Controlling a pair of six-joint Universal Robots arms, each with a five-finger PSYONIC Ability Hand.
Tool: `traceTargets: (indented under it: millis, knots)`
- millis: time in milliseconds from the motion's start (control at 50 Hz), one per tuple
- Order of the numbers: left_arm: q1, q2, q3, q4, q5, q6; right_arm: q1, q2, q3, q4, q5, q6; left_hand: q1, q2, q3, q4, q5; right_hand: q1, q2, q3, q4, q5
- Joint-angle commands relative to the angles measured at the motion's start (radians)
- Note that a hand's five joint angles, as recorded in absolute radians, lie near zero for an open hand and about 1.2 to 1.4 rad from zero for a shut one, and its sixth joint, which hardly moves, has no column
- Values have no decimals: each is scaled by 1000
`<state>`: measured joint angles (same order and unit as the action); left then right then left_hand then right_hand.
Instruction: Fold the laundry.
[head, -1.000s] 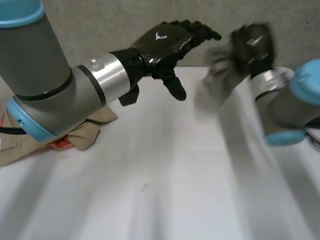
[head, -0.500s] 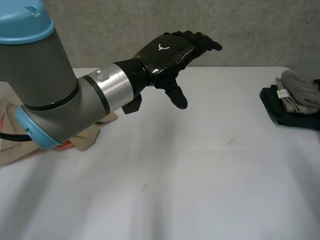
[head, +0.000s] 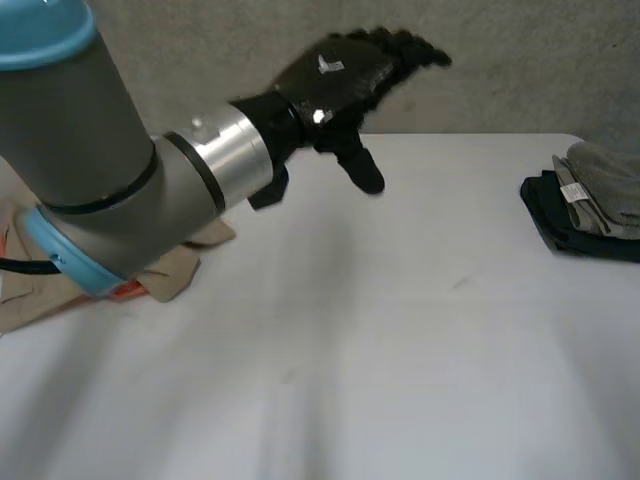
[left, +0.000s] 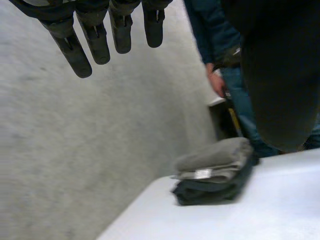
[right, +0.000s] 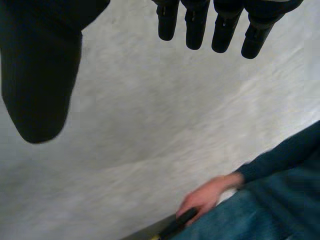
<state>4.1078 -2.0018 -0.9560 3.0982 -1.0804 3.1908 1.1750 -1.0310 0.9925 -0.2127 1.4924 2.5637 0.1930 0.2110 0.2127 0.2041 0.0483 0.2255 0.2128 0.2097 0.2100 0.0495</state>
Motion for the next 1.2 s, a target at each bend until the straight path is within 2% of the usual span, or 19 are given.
traceTargets:
  millis: [20,60,80,100,200,280,340,400,500,520,540,560,580,600,660,780,940,1080,1200]
  knots:
    - [51,37,88,14,-315,17,265,-99,122,-241,-121,-40,-15,-33,-34,-26,-45,-51,-38,-35,-36,-50]
    - [87,32,100,16,-390,32,358,-141,217,-289,-199,-40,-15,-33,-34,-26,-45,-51,-38,-35,-36,-50]
    - [150,29,109,11,-459,72,383,-153,245,-298,-211,-39,-15,-33,-34,-26,-45,-51,-38,-35,-36,-50]
    - [178,26,112,4,-484,99,412,-165,282,-300,-234,-39,-15,-33,-34,-26,-45,-51,-38,-35,-36,-50]
    - [301,-9,83,-30,-543,372,567,-216,469,-248,-250,-39,-18,-36,-38,-30,-48,-51,-38,-35,-36,-50]
    - [380,-138,37,-27,-572,613,661,-207,554,-197,-235,-42,-18,-36,-38,-30,-48,-51,-38,-35,-36,-50]
    - [458,-245,36,-7,-563,699,709,-202,598,-185,-212,-43,-18,-36,-38,-30,-48,-51,-38,-35,-36,-50]
    - [522,-351,57,33,-524,721,727,-195,632,-183,-193,-48,-18,-36,-38,-30,-48,-51,-38,-35,-36,-50]
    - [580,-515,131,138,-402,724,718,-190,670,-185,-184,-49,-12,-30,-32,-23,-42,-51,-38,-35,-36,-50]
    - [588,-559,153,164,-345,727,716,-189,678,-185,-182,-49,128,110,108,117,98,-51,-38,-35,-36,-50]
    - [588,-563,155,166,-339,727,715,-187,689,-183,-182,-49,173,155,153,162,143,-51,-38,-35,-36,-50]
    - [591,-584,172,183,-313,722,713,-187,696,-183,-182,-49,702,684,682,691,672,-51,-38,-35,-36,-50]
    - [589,-586,174,189,-306,721,710,-187,706,-185,-182,-49,957,939,938,946,928,-51,-38,-35,-36,-50]
    - [585,-586,172,197,-300,716,707,-189,721,-185,-182,-51,1201,1183,1181,1190,1171,-51,-38,-35,-36,-50]
    - [569,-530,146,229,-305,693,698,-199,745,-185,-184,-51,1203,1185,1184,1192,1173,-51,-38,-35,-36,-50]
    - [479,-241,-1,292,-306,543,680,-222,767,-185,-182,-53,1203,1185,1184,1192,1173,-51,-38,-35,-36,-50]
    - [266,49,-122,239,-299,240,635,-270,773,-172,-179,-40,1203,1185,1184,1192,1173,-51,-38,-35,-36,-50]
    - [109,17,-152,111,-308,155,634,-300,776,-149,-164,-28,1203,1185,1184,1192,1173,-51,-38,-35,-36,-50]
    - [-61,-195,-129,57,-354,159,617,-304,770,-148,-109,27,1203,1185,1184,1192,1173,-51,-38,-35,-36,-50]
